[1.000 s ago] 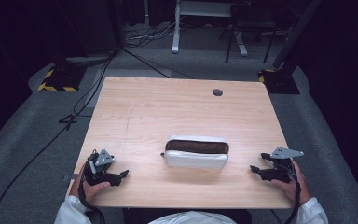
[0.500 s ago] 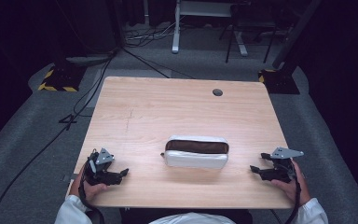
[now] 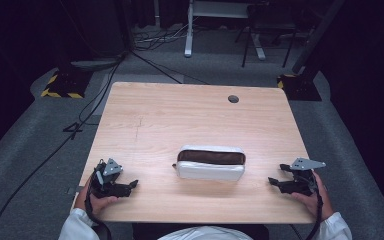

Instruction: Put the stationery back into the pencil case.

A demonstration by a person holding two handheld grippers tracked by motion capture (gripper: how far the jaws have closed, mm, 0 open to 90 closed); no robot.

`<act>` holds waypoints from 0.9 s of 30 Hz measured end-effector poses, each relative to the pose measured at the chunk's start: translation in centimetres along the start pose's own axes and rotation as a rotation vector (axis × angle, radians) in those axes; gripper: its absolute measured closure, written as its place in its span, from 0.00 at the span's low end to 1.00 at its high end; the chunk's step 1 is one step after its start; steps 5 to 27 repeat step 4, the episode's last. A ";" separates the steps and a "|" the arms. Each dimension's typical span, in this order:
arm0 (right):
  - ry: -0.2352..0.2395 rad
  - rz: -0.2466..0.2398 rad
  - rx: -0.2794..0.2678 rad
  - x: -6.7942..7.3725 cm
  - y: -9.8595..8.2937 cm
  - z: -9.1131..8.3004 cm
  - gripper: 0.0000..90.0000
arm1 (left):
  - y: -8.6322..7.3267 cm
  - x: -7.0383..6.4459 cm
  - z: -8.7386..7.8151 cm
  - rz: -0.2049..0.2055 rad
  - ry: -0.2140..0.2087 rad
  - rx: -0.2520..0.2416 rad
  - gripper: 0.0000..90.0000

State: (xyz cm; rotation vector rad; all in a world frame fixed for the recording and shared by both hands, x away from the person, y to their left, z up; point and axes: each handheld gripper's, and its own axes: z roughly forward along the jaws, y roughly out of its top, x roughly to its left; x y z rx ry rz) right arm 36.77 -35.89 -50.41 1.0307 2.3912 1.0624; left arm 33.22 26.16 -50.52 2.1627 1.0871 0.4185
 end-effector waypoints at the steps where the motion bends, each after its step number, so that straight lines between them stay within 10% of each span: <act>1: 0.000 0.000 0.000 0.0 0.0 0.0 0.24 | 0.0 0.0 0.0 -0.001 0.000 -0.001 0.16; 27: 0.000 0.000 0.000 0.0 0.0 0.0 0.24 | 0.0 0.0 0.0 0.000 0.004 0.001 0.17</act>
